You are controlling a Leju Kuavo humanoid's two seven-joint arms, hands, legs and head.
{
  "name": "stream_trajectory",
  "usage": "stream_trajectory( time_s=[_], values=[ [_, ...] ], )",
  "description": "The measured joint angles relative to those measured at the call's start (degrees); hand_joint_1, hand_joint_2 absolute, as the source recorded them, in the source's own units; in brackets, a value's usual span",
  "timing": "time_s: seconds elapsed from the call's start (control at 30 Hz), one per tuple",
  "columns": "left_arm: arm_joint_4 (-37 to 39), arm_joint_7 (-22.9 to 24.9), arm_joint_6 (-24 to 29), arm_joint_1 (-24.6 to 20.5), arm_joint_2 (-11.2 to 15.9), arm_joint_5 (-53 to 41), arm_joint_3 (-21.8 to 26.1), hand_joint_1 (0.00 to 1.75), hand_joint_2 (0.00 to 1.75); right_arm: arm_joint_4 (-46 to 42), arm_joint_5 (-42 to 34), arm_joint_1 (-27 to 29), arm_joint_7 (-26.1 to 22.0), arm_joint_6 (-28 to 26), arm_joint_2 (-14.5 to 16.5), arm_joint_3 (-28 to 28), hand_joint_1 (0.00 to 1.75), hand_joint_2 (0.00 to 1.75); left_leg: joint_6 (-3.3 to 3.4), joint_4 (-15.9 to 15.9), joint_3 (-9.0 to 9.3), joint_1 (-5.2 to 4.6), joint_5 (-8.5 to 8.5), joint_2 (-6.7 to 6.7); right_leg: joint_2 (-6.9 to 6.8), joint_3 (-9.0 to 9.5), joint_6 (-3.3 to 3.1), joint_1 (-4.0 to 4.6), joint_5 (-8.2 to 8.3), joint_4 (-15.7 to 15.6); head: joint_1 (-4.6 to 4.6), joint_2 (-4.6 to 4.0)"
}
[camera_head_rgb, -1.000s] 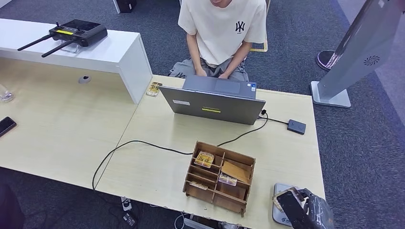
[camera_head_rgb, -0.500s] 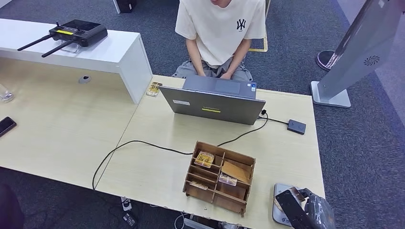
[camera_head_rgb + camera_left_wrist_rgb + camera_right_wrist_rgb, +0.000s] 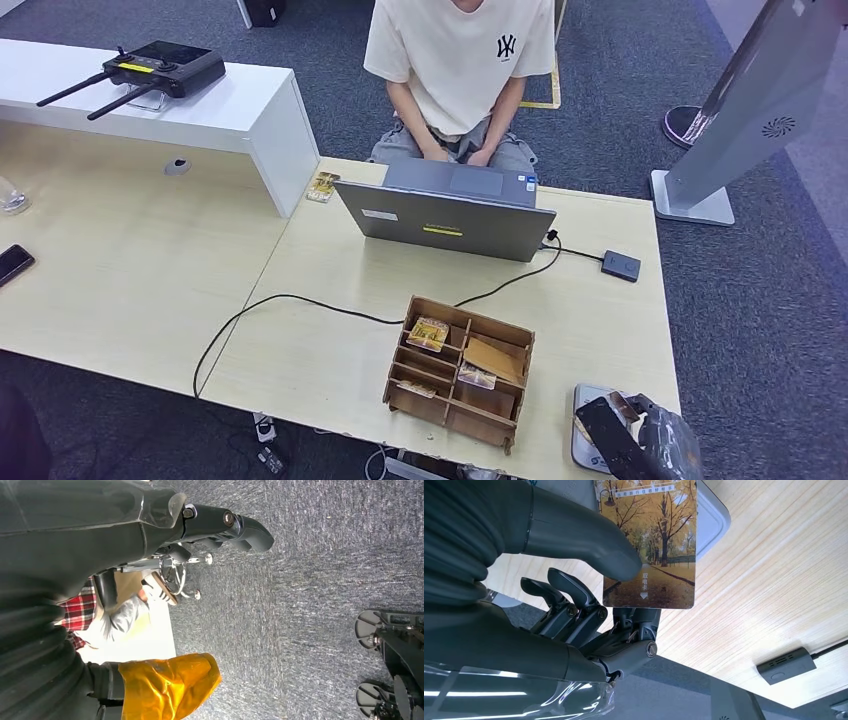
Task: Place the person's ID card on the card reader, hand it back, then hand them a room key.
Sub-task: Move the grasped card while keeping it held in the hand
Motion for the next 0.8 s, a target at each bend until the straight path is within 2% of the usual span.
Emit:
stream_trajectory(
  time_s=[0.8],
  values=[
    [0.00, 0.07, 0.02, -0.01, -0.02, -1.28, 1.22, 0.00, 1.75, 1.02, 4.51, -0.24, 2.80, 0.07, 0.00, 0.02, 1.75, 1.75, 0.00, 0.00, 0.01, 0.00, 0.00, 0.00, 0.00, 0.00, 0.00, 0.00, 0.00, -0.01, 0.00, 0.00]
  ],
)
